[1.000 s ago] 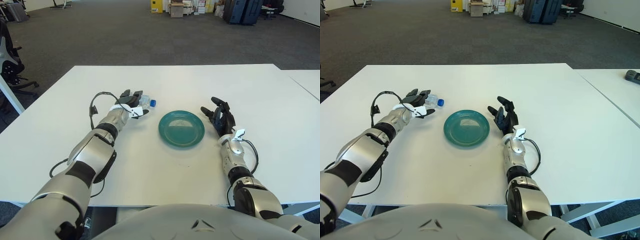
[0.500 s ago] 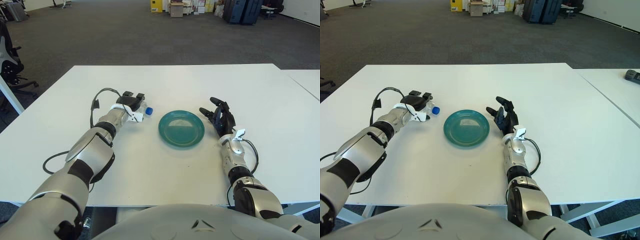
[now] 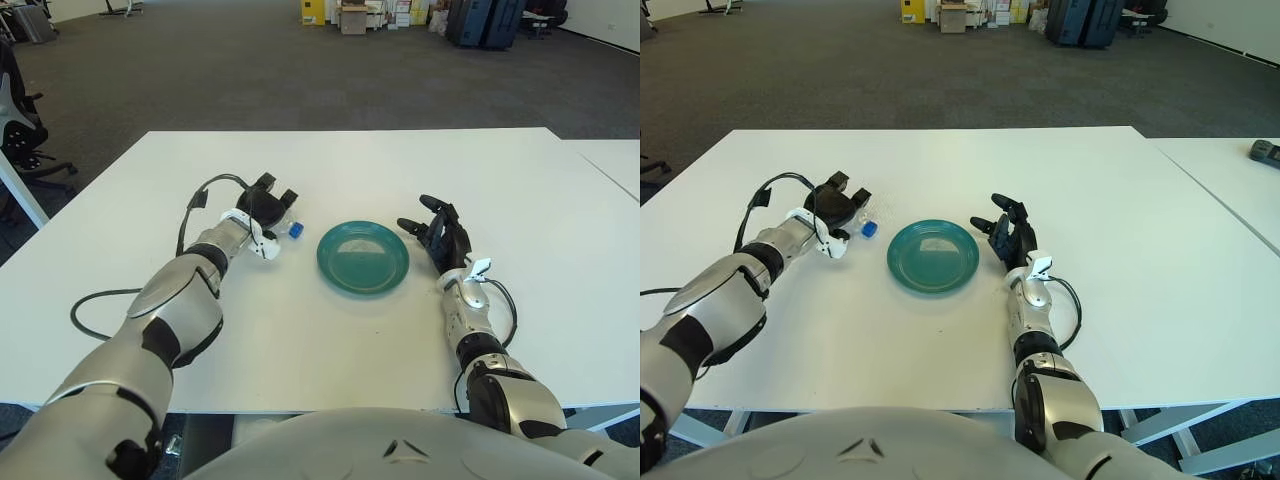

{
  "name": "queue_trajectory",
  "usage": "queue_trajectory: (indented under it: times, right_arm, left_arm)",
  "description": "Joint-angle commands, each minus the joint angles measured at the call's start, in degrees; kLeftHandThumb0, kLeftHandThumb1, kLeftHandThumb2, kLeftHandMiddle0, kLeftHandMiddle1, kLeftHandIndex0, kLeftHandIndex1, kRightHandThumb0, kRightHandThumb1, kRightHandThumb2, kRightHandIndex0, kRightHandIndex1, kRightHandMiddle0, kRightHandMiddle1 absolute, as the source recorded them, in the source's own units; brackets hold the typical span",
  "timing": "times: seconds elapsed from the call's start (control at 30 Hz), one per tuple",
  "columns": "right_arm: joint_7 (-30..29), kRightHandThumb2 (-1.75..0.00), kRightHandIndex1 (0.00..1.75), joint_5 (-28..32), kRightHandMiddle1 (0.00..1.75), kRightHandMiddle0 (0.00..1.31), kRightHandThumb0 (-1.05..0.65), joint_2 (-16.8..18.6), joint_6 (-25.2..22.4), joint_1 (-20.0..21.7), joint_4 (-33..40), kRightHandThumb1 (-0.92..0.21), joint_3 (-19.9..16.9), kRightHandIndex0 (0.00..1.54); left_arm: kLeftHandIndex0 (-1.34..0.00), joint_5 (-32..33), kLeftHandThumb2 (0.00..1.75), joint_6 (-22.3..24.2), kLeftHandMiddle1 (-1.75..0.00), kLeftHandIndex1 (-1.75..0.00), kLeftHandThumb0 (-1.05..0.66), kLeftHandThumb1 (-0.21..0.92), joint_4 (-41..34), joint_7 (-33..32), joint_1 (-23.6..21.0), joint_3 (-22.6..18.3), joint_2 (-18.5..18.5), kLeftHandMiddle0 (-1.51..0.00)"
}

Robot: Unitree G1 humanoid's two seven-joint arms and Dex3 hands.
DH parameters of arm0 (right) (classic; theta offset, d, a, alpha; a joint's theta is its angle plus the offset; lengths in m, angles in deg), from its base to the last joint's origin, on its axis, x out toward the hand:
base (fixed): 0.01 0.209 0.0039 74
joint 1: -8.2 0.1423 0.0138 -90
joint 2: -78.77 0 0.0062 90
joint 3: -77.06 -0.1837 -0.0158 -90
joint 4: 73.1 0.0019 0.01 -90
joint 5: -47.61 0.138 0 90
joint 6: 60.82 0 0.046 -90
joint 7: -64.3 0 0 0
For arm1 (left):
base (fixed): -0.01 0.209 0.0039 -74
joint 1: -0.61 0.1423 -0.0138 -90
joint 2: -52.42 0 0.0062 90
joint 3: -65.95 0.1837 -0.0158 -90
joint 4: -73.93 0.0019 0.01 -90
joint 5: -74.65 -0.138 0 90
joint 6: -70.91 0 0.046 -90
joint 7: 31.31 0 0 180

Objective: Put the bottle into the plate.

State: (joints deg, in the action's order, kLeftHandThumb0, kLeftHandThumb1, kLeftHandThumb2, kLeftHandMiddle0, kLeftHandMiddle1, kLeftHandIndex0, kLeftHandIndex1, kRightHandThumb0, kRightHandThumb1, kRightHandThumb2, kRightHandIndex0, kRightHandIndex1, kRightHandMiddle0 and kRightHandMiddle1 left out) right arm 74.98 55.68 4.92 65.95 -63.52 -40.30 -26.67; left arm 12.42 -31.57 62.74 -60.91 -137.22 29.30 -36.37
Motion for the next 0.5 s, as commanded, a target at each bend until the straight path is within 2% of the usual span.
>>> queue_trajectory:
  times: [0.0, 0.27, 0.47]
  right_arm:
    - [-0.5, -1.04, 0.52, 1.0, 0.95, 0.16, -0.84, 0.5, -1.5, -4.4, -2.1, -0.92, -0.7, 0.73]
    - [-0.1, -1.06, 0.54, 1.2, 0.95, 0.19, -0.85, 0.6, -1.5, -4.4, -2.0, -0.92, -0.7, 0.73]
    - [0.3, -1.08, 0.55, 1.3, 0.95, 0.2, -0.87, 0.7, -1.5, -4.4, -2.0, -0.92, -0.7, 0.73]
  left_arm:
    - [-0.5, -2.1, 0.88, -0.9, -1.75, -1.62, -0.41, 0.57, 0.8, 0.5, -0.6, 2.0, 1.2, -1.03]
    - [-0.49, -1.3, 0.9, -2.1, -1.75, -1.64, -0.4, 0.57, 0.8, 1.6, -0.7, 1.8, 1.6, -1.08]
    - [-0.47, -0.5, 1.01, -3.4, -1.75, -1.72, -0.41, 0.53, 0.4, -0.2, -0.5, 1.1, 2.0, -1.08]
